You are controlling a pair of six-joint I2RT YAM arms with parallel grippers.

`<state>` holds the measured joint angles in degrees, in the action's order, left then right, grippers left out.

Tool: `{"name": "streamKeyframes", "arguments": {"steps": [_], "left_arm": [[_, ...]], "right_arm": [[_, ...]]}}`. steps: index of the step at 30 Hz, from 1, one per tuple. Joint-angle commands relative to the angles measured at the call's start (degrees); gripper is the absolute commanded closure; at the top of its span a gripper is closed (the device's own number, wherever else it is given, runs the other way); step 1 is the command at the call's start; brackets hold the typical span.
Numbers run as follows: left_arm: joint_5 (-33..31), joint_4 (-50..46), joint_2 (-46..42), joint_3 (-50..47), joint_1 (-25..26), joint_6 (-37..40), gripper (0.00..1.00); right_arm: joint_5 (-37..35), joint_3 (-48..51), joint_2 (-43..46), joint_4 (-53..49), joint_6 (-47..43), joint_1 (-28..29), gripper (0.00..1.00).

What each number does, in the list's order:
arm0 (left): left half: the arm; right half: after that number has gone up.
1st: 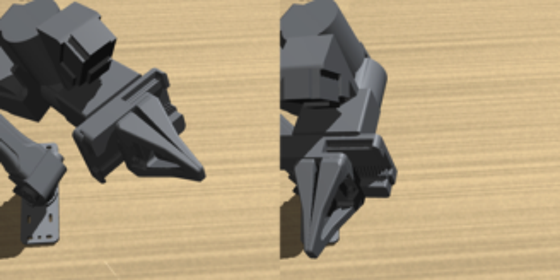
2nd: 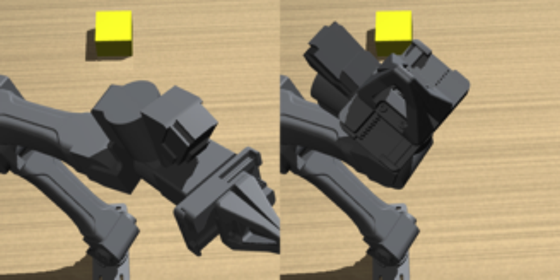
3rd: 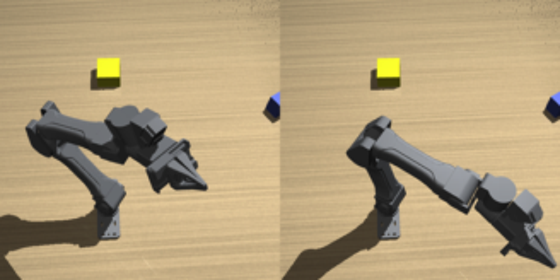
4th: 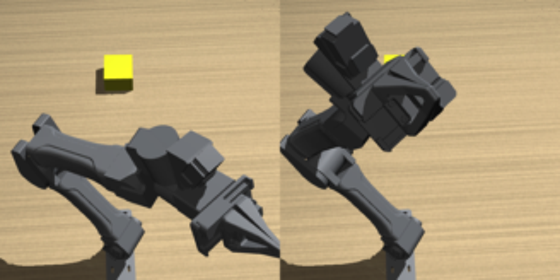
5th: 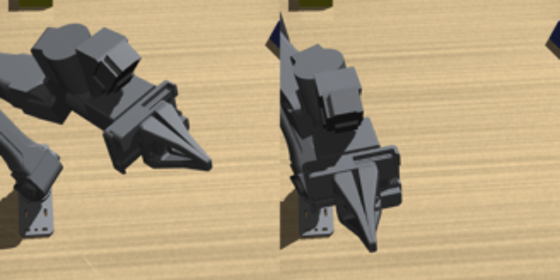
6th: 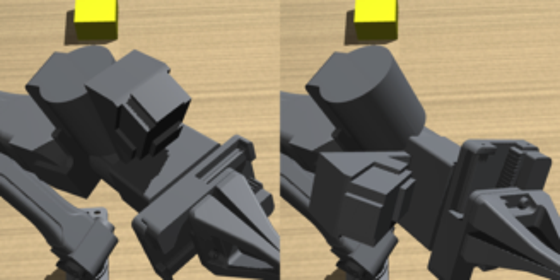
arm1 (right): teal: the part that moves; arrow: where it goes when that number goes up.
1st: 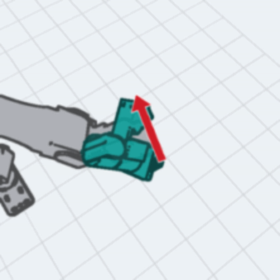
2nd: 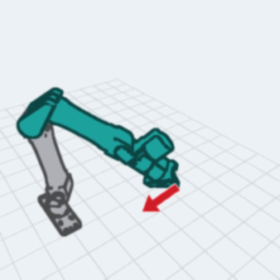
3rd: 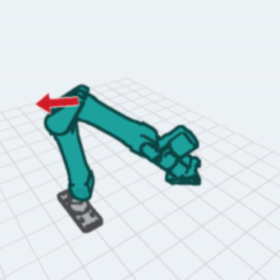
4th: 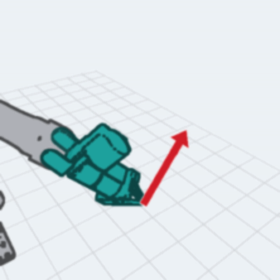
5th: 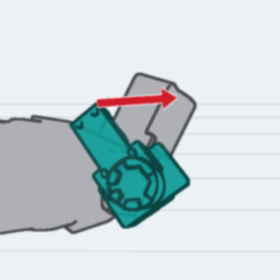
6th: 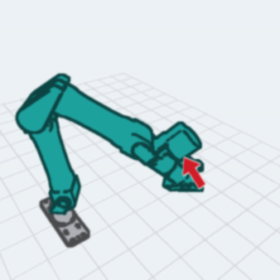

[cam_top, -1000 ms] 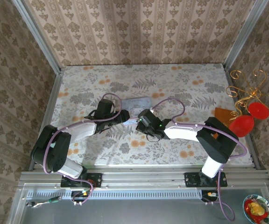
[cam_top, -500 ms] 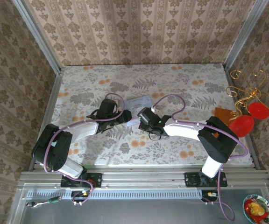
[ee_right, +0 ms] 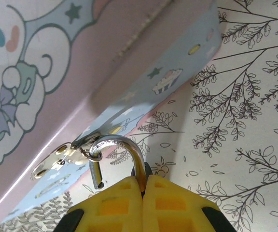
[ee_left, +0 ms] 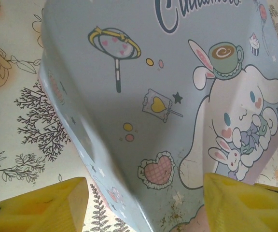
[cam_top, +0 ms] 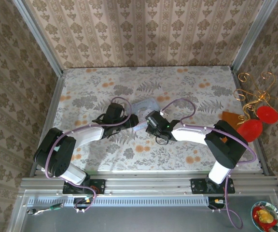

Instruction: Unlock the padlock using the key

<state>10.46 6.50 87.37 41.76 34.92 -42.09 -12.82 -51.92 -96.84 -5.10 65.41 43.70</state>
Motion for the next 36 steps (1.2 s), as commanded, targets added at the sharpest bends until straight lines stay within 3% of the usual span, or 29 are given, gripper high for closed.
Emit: {"name": "streamKeyframes", "arguments": {"steps": [1,10,23,36], "left_arm": [[-4.67,-9.34,3.12,-1.73,0.96,-1.12,0.37],[-6.22,-8.79,3.94,-1.24,2.69,-2.56,0.37],[-8.08,-8.75,4.43,-1.25,3.32,-3.22,0.37],[-6.78,-9.23,3.88,-0.45,2.21,-1.96,0.37]], "right_arm": [[-2.84,1.25,0.68,2.30,5.32,-1.32,1.00],[-2.38,3.54,-0.35,6.89,13.25,-3.11,1.00],[-2.20,4.71,1.30,10.10,16.92,-4.30,1.00],[-1.48,6.24,5.02,8.49,11.84,-5.79,1.00]]}}
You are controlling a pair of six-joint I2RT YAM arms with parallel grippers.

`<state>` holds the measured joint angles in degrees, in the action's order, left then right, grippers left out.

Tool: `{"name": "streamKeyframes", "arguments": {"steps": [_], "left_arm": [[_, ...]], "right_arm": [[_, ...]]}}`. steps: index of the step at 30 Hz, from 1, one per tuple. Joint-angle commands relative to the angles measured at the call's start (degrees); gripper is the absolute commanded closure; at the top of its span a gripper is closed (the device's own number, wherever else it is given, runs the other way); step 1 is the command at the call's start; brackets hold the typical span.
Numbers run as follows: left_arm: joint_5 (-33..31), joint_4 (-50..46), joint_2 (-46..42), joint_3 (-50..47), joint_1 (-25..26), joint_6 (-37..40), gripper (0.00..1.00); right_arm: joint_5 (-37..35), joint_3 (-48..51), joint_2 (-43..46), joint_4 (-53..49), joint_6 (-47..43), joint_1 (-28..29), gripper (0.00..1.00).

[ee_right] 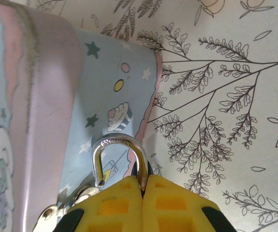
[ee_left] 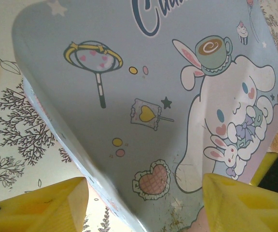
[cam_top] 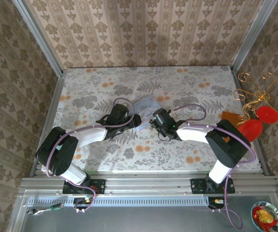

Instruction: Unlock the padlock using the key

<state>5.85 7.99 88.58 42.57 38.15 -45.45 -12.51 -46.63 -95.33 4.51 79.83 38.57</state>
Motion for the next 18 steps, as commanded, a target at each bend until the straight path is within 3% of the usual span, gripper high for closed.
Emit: {"name": "streamKeyframes", "arguments": {"steps": [1,8,18], "left_arm": [[-1.42,-10.20,1.98,-1.53,-1.44,1.66,0.37],[1.33,-13.44,-8.59,-0.90,-4.22,7.83,0.34],[-0.64,-13.54,-27.77,-11.36,-9.47,16.70,0.32]], "right_arm": [[-1.64,1.16,4.48,-2.08,-3.79,-0.87,1.00],[-0.07,1.54,14.14,-13.97,-16.97,-2.16,1.00],[9.35,-0.35,22.16,-25.38,-28.08,-1.55,1.00]]}}
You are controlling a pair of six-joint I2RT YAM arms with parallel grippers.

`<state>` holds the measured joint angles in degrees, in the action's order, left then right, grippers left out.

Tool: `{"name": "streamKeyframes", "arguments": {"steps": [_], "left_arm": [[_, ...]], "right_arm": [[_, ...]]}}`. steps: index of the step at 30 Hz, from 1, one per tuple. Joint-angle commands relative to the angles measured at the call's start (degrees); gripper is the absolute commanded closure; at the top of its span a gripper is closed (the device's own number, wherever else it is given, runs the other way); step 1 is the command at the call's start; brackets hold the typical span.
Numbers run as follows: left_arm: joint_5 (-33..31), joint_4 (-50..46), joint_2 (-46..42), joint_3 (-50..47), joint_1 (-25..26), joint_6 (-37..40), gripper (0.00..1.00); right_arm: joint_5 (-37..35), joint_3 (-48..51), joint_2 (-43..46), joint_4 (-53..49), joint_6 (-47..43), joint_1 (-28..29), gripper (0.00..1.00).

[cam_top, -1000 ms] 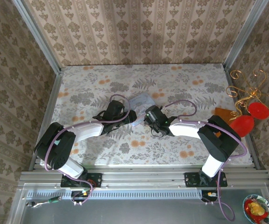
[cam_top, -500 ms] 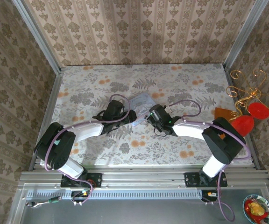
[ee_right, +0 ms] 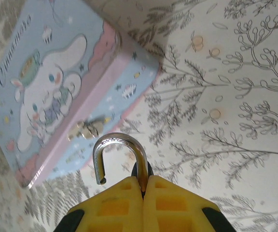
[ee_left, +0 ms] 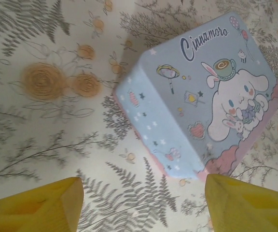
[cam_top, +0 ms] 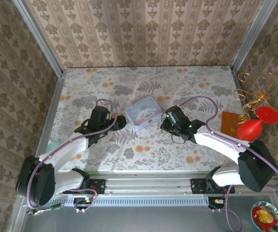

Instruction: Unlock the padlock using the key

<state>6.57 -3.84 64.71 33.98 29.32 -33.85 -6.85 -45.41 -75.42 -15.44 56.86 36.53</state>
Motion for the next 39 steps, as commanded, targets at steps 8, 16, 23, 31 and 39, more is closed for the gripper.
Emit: {"name": "streamKeyframes", "arguments": {"steps": [8,16,23,31,39], "left_arm": [[-5.36,-3.61,-19.64,-11.28,-1.44,8.90,0.30],[-7.83,-7.41,-33.72,-16.75,-1.70,10.81,0.27],[-7.97,-6.62,-35.33,-17.98,-1.65,10.85,0.27],[-6.30,-5.83,-35.16,-18.24,-1.67,11.54,0.27],[-5.95,-5.57,-35.53,-18.52,-1.72,11.70,0.27]], "right_arm": [[5.81,-1.50,6.96,-11.90,-7.83,3.77,1.00],[6.56,1.31,10.33,-13.99,-6.86,7.50,1.00],[9.42,4.36,9.90,-12.76,-5.19,8.96,1.00],[11.64,8.34,8.15,-10.26,-3.69,9.36,1.00],[12.08,9.28,4.43,-10.28,-3.27,9.10,1.00]]}}
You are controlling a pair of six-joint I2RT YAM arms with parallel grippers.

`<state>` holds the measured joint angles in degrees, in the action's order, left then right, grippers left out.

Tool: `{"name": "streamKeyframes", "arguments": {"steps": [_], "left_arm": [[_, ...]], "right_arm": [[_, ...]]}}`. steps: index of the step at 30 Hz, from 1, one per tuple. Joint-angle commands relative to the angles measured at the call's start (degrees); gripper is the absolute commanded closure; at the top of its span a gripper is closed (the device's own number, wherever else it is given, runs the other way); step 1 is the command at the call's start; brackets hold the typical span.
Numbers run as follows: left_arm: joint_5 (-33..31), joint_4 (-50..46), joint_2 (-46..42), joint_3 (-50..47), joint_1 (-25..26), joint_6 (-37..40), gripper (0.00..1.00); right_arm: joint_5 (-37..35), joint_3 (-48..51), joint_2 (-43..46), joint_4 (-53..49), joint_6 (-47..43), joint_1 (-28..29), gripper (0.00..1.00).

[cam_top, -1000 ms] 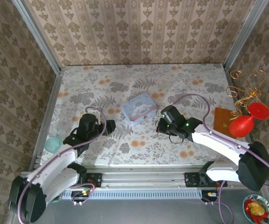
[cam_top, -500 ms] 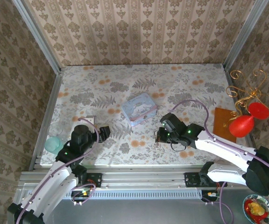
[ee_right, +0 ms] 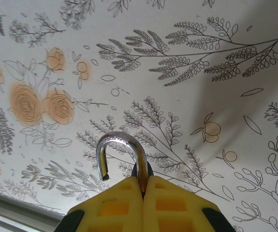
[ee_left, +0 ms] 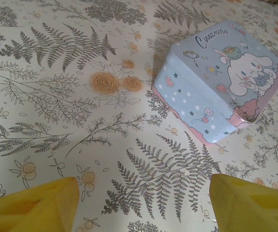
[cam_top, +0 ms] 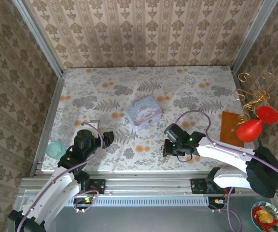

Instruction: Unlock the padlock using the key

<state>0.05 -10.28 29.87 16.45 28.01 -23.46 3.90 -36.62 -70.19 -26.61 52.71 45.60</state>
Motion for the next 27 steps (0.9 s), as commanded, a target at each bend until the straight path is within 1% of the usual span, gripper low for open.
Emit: {"name": "streamKeyframes", "arguments": {"steps": [1,8,10,14,19,23,25,26,27], "left_arm": [[0.57,0.80,-0.71,-0.98,-0.40,1.38,0.27],[0.49,0.44,-1.68,-1.15,-0.39,1.24,0.27],[0.54,0.45,-1.74,-1.15,-0.41,1.23,0.27],[0.21,0.53,-1.74,-1.24,-0.36,1.14,0.27],[0.03,0.62,-1.59,-1.24,-0.42,1.11,0.27],[-0.48,1.09,-1.48,-1.24,-0.45,0.96,0.27],[-0.80,1.48,-1.06,-1.07,-0.54,0.88,0.26],[-1.35,1.73,-0.75,-0.87,-0.54,0.90,0.26],[-2.18,1.92,-0.39,-0.60,-0.51,0.81,0.26]], "right_arm": [[1.29,0.81,-0.94,1.18,0.80,-0.20,1.00],[1.45,3.22,-2.25,2.56,-1.14,-3.36,1.00],[0.54,3.01,-1.96,1.35,-1.88,-3.89,0.94],[-1.53,1.96,-0.48,-1.86,-3.02,-4.49,0.79],[-3.42,0.49,2.35,-5.91,-4.21,-5.05,0.68],[-5.57,-1.78,4.50,-9.18,-6.15,-5.40,0.57],[-6.57,-3.14,5.44,-10.30,-7.69,-5.53,0.42],[-7.38,-4.02,5.95,-10.90,-8.53,-5.61,0.32],[-8.25,-4.92,6.43,-11.50,-9.49,-5.70,0.01]]}}
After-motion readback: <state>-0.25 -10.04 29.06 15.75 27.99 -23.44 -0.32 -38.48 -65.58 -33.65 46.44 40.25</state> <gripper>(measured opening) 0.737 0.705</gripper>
